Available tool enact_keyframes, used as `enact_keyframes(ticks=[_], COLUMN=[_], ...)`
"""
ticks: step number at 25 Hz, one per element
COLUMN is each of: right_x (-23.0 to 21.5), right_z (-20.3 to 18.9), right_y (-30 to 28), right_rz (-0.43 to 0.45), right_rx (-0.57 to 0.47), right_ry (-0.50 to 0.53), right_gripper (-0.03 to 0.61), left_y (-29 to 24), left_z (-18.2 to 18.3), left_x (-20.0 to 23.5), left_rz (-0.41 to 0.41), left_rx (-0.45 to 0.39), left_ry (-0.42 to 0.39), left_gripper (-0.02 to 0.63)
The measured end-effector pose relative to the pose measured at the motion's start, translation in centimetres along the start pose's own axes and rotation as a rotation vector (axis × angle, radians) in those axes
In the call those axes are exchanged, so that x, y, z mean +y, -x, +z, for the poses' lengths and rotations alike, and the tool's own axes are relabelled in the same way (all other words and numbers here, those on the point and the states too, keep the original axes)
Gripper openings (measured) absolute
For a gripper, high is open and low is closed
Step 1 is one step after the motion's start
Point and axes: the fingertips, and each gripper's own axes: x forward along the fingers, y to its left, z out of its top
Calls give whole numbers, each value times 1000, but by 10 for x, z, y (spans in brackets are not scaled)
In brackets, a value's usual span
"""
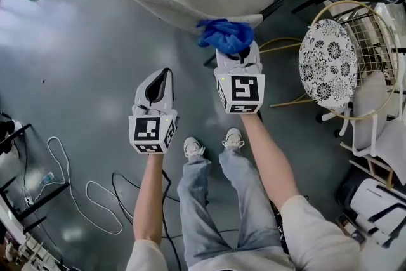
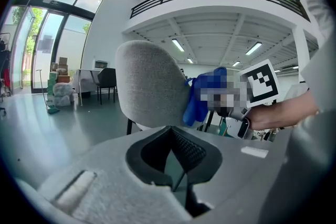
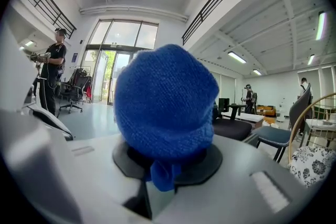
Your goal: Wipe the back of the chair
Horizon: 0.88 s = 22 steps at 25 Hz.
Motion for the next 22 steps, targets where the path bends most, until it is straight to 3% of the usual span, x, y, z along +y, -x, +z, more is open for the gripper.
enact_keyframes(ticks=[17, 22], right_x=[16, 19], right_z=[-103, -136], right_y=[-19, -25], right_rz=[30, 55], right_rx=[113, 201], right_ry=[-43, -66], right_gripper=[86, 86], left_y=[-18, -21], left_z=[-39, -37], left_x=[16, 11], left_rz=[9, 12], left_rx=[21, 19], left_ry=[-12, -8], left_gripper=[4, 4])
